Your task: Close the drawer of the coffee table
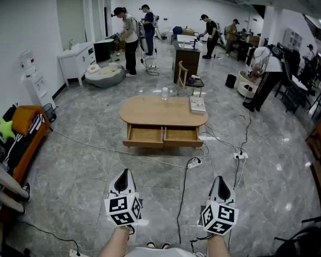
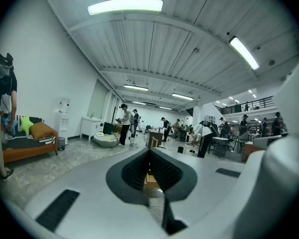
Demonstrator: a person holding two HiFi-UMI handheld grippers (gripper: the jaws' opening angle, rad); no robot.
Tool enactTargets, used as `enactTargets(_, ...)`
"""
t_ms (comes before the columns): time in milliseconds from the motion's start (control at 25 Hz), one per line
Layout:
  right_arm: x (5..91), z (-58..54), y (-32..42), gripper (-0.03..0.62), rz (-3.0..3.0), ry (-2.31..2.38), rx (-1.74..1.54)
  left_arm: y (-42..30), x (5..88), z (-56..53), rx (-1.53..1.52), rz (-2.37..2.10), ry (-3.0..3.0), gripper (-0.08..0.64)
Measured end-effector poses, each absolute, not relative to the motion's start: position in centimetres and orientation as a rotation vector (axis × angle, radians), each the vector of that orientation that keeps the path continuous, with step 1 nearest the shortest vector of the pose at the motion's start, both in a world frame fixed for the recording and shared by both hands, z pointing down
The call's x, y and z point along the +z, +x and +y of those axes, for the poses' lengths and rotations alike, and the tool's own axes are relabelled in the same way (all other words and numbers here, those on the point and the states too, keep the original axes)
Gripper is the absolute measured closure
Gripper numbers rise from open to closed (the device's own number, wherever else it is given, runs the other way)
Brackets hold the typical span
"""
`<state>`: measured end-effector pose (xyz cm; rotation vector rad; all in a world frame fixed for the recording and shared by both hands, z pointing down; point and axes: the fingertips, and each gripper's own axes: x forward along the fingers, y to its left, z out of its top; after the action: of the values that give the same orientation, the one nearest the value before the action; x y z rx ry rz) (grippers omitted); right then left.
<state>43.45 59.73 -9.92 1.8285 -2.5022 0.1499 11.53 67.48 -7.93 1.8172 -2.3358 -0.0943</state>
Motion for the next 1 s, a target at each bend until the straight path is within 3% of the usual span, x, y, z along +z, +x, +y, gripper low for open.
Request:
enactTargets(720, -10.0, 61.1, 44.0, 0.591, -2.546, 1.814, 0.193, 12.5, -8.1, 68.7, -0.108, -2.291, 1.831, 0.565)
enactTargets(840, -9.8, 61.2, 44.0, 0.535, -2.548, 1.791, 0.215, 12.8, -8.2, 68.9, -0.103, -2.29, 1.842, 0.56)
enactTargets(1000, -10.1, 61.5, 44.0, 0.522, -2.551, 1.784, 0.203, 13.0, -8.5, 69.2, -0.103, -2.289, 1.851, 0.534)
